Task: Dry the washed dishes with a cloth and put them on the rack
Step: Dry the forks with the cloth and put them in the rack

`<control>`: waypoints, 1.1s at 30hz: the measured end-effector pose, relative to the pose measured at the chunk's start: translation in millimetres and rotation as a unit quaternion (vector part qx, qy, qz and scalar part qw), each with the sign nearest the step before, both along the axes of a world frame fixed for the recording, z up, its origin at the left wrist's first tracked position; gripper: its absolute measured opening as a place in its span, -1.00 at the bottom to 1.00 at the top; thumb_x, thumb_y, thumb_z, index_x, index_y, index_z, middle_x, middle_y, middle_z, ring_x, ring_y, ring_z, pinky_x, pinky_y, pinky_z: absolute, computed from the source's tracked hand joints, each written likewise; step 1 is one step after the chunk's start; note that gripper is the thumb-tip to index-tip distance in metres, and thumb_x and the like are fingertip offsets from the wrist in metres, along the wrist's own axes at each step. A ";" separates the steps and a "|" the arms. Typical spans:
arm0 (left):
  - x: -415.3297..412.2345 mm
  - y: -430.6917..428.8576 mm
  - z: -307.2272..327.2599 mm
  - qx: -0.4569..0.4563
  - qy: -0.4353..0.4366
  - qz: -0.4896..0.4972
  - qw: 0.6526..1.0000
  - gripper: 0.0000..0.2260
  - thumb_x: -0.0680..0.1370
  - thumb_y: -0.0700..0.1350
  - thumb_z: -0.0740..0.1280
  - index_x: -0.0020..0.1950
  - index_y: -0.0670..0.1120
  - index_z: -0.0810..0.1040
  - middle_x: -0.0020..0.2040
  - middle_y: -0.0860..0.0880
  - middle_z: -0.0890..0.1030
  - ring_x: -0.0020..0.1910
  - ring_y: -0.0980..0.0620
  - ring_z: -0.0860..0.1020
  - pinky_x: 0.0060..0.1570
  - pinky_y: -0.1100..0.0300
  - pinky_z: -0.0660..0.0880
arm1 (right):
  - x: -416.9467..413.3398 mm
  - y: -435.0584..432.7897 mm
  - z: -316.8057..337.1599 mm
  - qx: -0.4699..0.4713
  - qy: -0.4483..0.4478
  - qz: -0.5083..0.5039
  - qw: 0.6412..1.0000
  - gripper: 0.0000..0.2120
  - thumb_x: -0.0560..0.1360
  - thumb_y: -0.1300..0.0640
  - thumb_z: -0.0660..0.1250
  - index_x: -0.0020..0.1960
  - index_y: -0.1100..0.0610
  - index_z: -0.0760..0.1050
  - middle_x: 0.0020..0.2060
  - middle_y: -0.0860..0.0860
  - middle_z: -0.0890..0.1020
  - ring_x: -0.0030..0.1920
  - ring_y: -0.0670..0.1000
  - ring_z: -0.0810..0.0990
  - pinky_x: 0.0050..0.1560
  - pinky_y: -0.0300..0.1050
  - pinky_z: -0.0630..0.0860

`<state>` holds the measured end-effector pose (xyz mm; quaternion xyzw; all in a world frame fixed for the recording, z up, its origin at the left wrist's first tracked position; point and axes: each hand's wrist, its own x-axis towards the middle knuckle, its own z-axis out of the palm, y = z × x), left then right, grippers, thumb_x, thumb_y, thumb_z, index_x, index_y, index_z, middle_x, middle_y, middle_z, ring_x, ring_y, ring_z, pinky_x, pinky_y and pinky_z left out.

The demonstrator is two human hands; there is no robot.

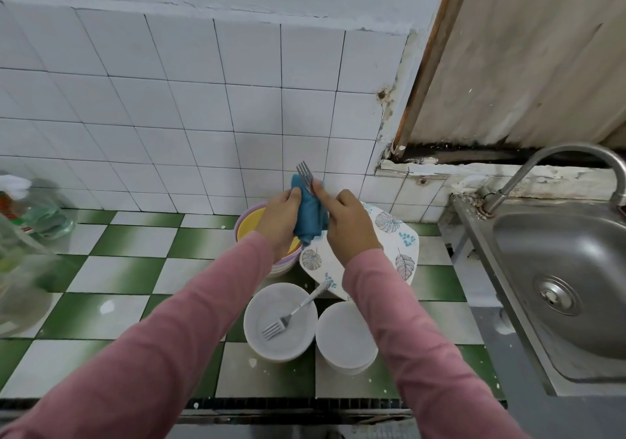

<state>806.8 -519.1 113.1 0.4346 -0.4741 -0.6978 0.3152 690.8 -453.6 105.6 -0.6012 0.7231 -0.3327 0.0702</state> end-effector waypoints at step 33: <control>15.3 5.7 16.7 0.020 0.050 -0.011 0.999 -0.63 0.68 0.07 0.13 0.34 -0.15 0.46 0.09 -0.15 0.61 -0.07 -0.06 0.61 -0.22 0.10 0.57 | 5.7 28.0 24.4 -0.104 -0.504 0.027 0.857 -0.85 0.62 0.33 0.24 -0.01 0.14 0.31 -0.37 0.06 0.61 -0.50 -0.09 0.36 -0.48 -0.28 0.30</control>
